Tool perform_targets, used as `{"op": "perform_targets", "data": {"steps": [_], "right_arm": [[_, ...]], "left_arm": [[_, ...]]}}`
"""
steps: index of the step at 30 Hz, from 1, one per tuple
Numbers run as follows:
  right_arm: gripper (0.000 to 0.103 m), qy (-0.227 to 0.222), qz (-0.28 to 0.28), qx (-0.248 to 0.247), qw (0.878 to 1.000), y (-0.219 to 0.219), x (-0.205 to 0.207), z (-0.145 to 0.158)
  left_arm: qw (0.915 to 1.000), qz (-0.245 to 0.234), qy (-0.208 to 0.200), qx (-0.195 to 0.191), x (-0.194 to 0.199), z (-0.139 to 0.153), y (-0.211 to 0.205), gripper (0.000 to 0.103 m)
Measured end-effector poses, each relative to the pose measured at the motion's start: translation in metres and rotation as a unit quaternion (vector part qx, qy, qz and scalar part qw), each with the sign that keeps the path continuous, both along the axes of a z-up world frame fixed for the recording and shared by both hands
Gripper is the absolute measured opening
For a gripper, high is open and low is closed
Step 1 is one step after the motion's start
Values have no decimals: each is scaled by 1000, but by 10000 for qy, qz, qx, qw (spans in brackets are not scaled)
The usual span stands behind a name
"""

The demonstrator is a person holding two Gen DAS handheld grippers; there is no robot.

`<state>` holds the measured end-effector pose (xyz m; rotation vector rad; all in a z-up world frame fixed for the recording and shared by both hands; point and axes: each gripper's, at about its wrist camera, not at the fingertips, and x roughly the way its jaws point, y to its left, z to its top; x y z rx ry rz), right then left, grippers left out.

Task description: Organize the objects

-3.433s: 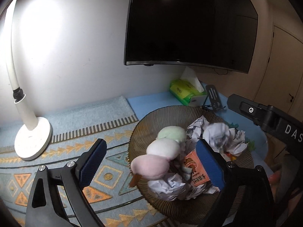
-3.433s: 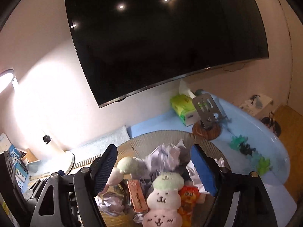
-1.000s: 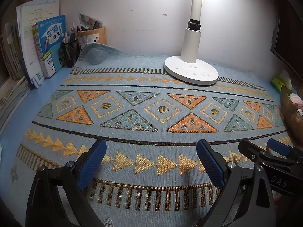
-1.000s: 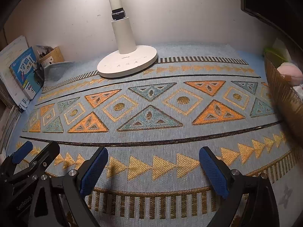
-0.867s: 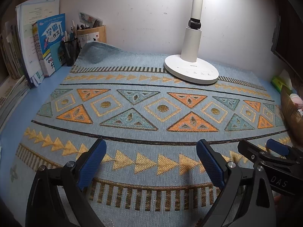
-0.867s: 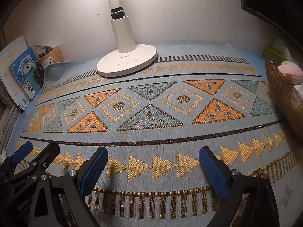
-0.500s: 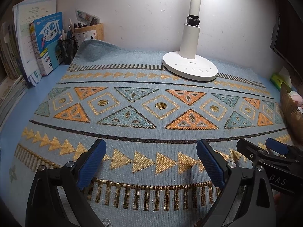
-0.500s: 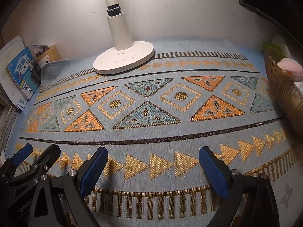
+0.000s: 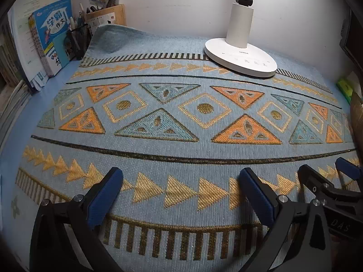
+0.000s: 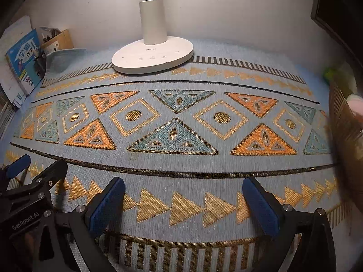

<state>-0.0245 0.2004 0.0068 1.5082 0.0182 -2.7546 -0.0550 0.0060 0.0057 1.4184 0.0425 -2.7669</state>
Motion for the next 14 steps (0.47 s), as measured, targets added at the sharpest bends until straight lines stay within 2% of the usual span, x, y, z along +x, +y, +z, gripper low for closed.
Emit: {"op": "perform_targets", "data": {"steps": [3,14], "right_arm": [[103,201,85,-1,9998,1,6,0],[103,306,55,-1,9995,1,7,-2]], "left_arm": [[10000,97,16,-9,-6,0,-3,103],[10000,87,18,-26,-7,1,-3,103]]}}
